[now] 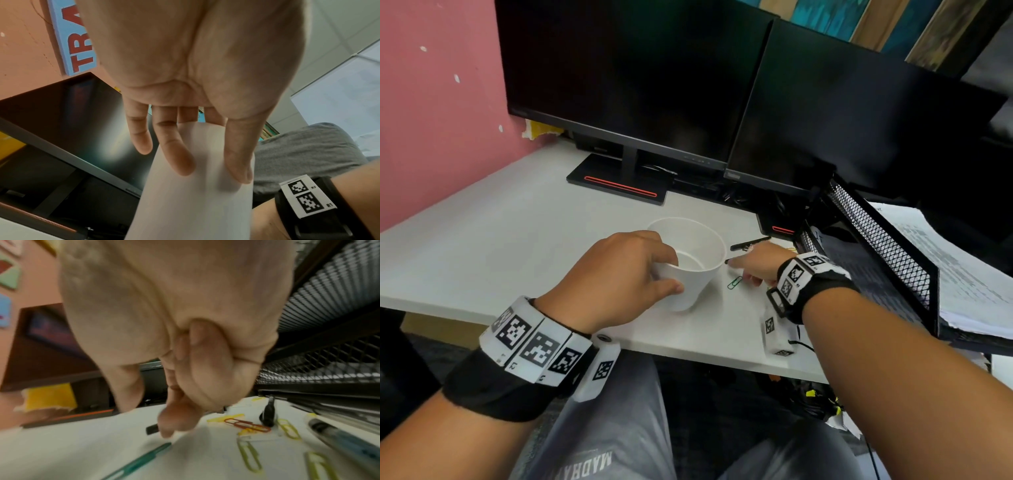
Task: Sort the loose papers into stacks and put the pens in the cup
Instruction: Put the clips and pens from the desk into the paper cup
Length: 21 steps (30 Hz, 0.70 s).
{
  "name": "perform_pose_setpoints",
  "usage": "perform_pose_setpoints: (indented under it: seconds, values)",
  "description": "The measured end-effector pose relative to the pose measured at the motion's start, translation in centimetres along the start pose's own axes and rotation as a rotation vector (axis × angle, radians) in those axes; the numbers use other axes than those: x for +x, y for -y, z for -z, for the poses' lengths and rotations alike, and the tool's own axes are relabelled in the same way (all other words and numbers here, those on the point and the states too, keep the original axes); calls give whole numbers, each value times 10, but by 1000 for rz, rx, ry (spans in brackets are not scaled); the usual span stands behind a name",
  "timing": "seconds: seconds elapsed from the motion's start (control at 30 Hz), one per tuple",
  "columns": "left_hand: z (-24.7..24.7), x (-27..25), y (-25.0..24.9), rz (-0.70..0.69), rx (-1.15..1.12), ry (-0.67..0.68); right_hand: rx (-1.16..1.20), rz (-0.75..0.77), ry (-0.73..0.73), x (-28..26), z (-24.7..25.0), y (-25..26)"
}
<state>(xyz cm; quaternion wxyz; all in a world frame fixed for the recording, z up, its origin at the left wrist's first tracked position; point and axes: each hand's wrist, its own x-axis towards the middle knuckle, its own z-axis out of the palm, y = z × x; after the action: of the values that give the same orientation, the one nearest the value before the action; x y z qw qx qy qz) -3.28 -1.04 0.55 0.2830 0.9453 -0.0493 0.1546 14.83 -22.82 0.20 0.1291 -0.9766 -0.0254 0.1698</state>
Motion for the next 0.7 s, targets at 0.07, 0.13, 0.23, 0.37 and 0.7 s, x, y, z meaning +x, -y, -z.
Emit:
perform_pose_setpoints:
  seconds: [0.07, 0.13, 0.23, 0.37, 0.7]
  values:
    - [0, -1, -2, -6, -5, 5, -156, 25, -4, 0, -8, 4]
    - [-1, -2, -4, -9, -13, 2, -224, 34, -11, 1, -14, 11]
    - [-2, -3, -6, -18, -14, -6, -278, 70, 23, 5, -17, 19]
    - [-3, -3, -6, -19, -2, 5, -319, 103, 89, 3, -20, 19]
    - [-5, -1, -4, -15, 3, 8, -188, 225, -40, -6, -19, 20]
